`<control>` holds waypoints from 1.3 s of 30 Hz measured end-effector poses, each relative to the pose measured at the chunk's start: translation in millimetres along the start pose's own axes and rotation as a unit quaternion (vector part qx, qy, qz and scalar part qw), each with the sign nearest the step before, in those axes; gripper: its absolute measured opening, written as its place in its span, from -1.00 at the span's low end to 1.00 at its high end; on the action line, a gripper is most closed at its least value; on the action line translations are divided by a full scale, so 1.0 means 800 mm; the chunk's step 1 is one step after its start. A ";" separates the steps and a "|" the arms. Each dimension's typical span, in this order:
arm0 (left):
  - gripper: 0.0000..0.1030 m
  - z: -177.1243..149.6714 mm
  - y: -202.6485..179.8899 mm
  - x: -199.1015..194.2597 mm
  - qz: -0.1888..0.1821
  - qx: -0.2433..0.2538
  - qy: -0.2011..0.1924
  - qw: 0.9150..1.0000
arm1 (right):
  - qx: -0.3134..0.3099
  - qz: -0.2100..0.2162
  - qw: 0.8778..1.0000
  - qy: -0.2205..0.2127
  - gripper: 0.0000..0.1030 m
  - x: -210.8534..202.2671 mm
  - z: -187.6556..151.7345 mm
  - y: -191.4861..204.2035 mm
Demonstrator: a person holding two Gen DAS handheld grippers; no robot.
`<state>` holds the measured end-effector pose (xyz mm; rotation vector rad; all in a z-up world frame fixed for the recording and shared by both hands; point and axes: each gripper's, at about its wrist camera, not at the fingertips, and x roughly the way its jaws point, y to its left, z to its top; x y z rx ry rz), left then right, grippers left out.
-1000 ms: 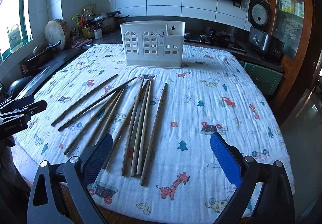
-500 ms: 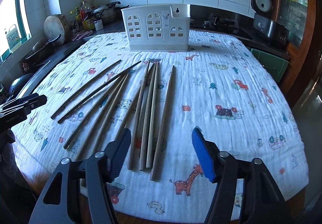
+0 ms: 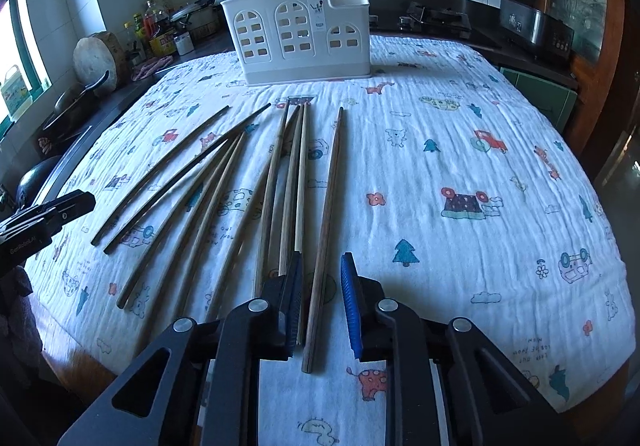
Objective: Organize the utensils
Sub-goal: 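Lower the right tool toward a chopstick while the left tool approaches another chopstick, then close the left tool on a wooden chopstick while the right tool closes on another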
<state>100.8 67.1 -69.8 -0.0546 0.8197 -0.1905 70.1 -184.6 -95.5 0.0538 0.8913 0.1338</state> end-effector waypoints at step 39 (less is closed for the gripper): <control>-0.56 0.012 -0.006 0.068 0.003 0.015 0.058 0.998 | -0.034 -0.010 0.999 0.014 -0.83 0.017 -0.007 0.007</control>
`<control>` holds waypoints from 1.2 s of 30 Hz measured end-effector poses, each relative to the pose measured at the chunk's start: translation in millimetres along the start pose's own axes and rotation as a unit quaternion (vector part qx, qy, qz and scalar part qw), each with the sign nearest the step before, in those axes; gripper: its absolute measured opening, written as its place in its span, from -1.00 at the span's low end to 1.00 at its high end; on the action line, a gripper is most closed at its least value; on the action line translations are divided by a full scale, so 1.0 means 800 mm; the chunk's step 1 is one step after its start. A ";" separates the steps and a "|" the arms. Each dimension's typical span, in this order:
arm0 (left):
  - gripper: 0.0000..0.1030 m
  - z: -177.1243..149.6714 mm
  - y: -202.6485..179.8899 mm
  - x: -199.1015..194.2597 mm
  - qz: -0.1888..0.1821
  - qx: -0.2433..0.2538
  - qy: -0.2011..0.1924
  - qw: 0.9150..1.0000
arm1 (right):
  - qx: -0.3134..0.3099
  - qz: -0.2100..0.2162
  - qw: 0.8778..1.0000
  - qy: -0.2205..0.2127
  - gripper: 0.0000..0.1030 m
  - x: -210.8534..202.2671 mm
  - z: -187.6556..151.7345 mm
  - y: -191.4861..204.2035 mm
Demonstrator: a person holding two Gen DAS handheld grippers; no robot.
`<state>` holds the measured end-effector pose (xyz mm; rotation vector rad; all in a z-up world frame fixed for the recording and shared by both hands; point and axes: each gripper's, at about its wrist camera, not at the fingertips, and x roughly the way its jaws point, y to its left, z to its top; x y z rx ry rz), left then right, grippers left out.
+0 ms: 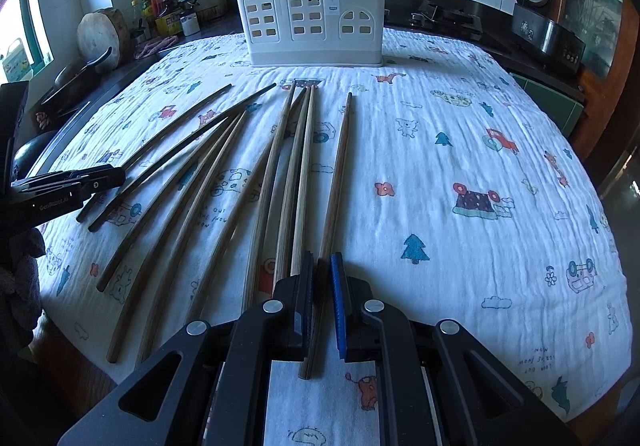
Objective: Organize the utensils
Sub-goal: 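Close the left tool on a wooden chopstick while the right tool closes on another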
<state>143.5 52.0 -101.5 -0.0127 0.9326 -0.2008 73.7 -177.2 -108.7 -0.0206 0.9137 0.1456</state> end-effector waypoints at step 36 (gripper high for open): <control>-0.90 0.046 -0.019 -0.102 -0.045 0.021 -0.085 0.995 | -0.044 -0.006 0.993 -0.112 -0.85 -0.085 0.078 -0.001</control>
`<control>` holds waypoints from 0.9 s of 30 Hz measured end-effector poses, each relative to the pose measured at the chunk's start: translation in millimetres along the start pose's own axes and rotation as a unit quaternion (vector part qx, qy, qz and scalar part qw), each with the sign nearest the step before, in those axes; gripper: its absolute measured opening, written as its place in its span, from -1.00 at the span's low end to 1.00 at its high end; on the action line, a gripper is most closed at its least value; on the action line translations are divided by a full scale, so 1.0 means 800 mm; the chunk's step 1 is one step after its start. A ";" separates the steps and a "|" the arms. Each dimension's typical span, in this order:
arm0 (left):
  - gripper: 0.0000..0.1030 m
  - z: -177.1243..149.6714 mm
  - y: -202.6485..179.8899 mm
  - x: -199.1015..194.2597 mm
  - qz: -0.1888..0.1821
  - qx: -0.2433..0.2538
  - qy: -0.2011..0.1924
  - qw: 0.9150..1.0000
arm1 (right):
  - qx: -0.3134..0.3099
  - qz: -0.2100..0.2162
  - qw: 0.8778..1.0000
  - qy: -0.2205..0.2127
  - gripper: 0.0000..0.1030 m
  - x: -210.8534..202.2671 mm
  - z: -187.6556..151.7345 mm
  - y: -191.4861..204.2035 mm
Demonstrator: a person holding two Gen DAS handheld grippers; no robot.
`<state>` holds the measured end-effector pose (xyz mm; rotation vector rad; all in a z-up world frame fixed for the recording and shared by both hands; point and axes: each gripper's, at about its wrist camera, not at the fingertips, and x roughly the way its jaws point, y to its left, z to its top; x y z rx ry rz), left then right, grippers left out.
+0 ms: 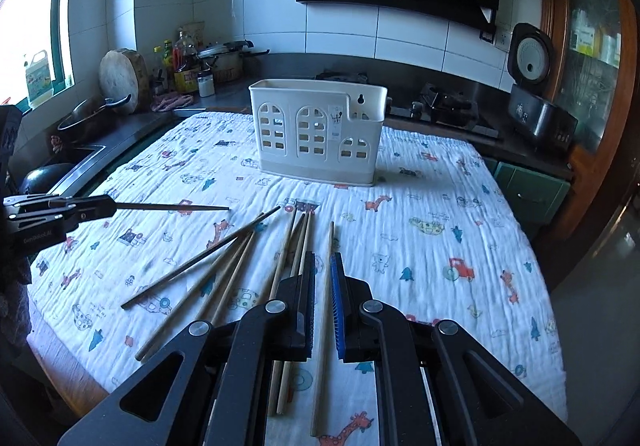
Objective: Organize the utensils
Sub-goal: 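Close the left tool on a wooden chopstick while the right tool closes on another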
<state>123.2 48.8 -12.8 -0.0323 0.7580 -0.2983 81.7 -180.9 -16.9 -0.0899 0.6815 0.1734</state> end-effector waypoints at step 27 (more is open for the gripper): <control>-0.90 0.017 -0.004 -0.001 -0.008 0.002 -0.012 1.000 | 0.045 0.006 0.994 0.098 -0.75 0.042 -0.103 -0.003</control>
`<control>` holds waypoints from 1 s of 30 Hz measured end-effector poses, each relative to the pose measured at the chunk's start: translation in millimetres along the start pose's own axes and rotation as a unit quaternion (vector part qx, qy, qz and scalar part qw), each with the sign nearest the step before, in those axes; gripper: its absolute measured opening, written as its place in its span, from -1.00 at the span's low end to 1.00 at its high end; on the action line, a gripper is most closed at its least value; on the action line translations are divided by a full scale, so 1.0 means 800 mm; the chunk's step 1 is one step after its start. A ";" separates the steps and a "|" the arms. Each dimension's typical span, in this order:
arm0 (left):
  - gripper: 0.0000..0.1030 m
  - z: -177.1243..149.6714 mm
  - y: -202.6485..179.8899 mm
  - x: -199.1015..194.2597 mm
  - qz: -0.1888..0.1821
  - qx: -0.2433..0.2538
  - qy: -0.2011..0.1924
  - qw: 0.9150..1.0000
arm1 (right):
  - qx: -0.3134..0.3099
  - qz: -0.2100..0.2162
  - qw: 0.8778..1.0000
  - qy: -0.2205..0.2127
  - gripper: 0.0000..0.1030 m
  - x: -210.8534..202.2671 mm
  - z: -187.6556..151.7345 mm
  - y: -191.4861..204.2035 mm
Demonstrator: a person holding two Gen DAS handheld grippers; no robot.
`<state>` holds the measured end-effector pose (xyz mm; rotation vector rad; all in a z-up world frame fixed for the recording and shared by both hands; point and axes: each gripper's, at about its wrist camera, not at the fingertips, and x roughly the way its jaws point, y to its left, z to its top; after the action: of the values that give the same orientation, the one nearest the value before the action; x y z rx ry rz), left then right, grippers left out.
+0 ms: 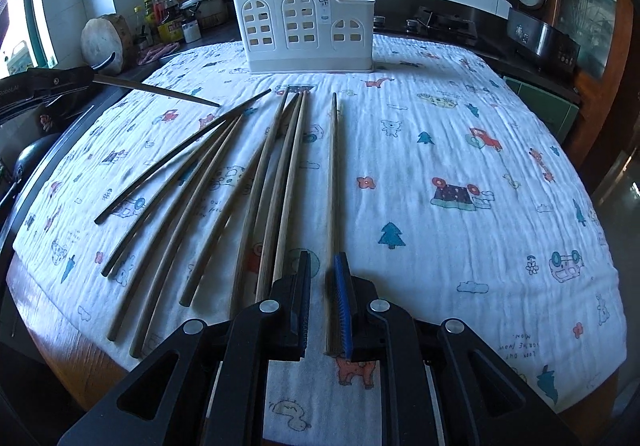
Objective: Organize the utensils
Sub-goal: 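Close the left tool on a wooden chopstick while the right tool closes on another, then lift both held chopsticks and carry them down into the white holder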
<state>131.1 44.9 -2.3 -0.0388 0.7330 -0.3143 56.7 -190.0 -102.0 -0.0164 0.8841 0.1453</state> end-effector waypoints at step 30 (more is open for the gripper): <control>-0.90 0.050 0.009 0.002 -0.012 -0.005 -0.006 1.000 | -0.077 0.003 0.988 -0.134 -0.86 -0.100 0.153 -0.002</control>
<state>160.4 48.2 25.8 -0.0589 0.7216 -0.3329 101.2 -192.0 37.6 -0.1361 0.6035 0.2163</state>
